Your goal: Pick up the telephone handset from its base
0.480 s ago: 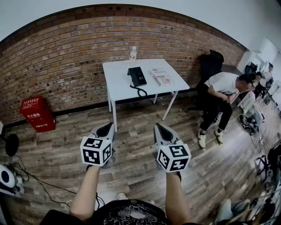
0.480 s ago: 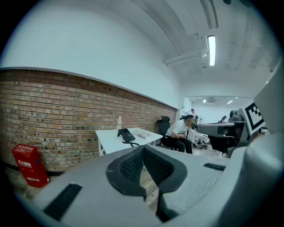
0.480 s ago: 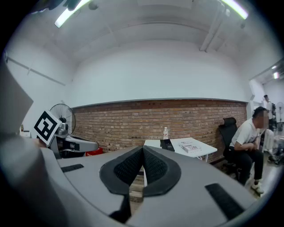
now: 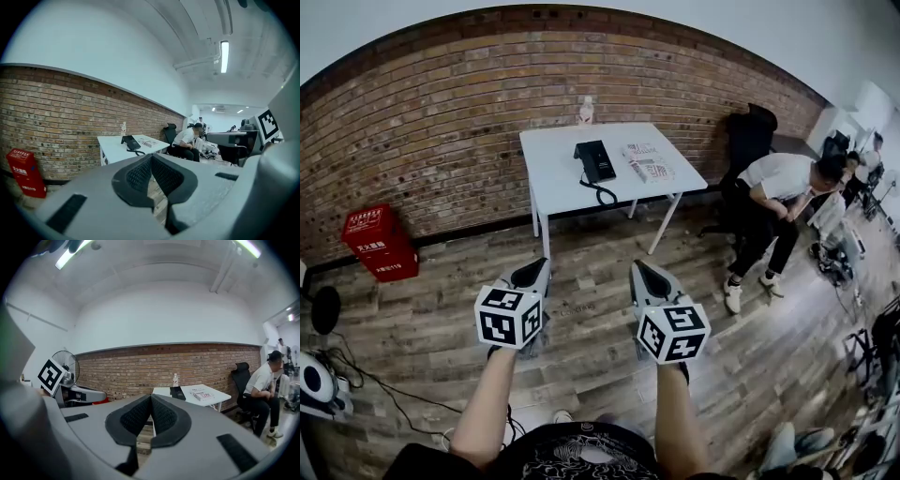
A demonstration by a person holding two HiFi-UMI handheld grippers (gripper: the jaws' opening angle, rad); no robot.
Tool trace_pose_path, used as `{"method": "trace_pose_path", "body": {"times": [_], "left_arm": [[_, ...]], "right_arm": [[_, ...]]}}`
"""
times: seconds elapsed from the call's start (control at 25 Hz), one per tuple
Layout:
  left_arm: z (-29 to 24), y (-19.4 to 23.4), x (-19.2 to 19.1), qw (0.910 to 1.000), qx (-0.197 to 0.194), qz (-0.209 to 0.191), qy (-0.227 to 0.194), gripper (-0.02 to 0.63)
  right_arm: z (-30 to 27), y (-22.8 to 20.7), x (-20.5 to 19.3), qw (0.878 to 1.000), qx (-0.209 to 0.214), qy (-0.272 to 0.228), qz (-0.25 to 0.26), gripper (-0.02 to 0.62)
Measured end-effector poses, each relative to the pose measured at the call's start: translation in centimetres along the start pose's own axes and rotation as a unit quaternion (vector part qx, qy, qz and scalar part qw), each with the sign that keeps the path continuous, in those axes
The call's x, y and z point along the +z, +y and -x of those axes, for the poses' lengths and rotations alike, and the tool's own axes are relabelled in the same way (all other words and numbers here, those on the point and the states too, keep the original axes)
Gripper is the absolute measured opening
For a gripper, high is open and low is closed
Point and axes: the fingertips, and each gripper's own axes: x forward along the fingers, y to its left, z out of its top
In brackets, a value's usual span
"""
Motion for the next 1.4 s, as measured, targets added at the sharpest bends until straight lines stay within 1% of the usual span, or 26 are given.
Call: {"method": "trace_pose_path", "body": {"times": [0.4,0.6,0.76,0.92,1.12,1.2,1.4], "left_arm": [[-3.2,1.5,0.7,0.9998,-0.007,0.018,-0.005,0.006],[-6.5,2.2,1.3,0.9997,-0.013,0.022,-0.006,0.008],[-10.4,3.2,1.4,0.9995,-0.017,0.028,-0.001,0.012],[-15.2,3.8,1.7,0.9991,-0.022,0.034,0.011,0.034],[-21.1,4.4,3.2,0.9988,-0.021,0.038,0.021,0.063],[-23.4,4.5,3.7,0.9985,-0.022,0.042,0.029,0.094],[-28.1,6.1,5.1,0.9980,-0.005,0.055,0.029,0.117]], "right_arm": [[-3.2,-1.2,0.3,1.000,0.009,0.001,0.003,0.000],[-6.1,-3.3,0.3,1.000,0.014,0.001,0.000,0.000],[-9.5,-5.6,0.0,1.000,0.022,0.007,-0.002,0.000],[-13.5,-8.4,-0.3,0.999,0.033,0.016,-0.007,0.000],[-18.2,-12.6,0.6,0.999,0.047,0.019,-0.014,0.000],[-20.1,-14.3,1.1,0.998,0.053,0.019,-0.014,0.000],[-24.6,-17.7,2.2,0.997,0.075,0.020,-0.010,0.000]]}}
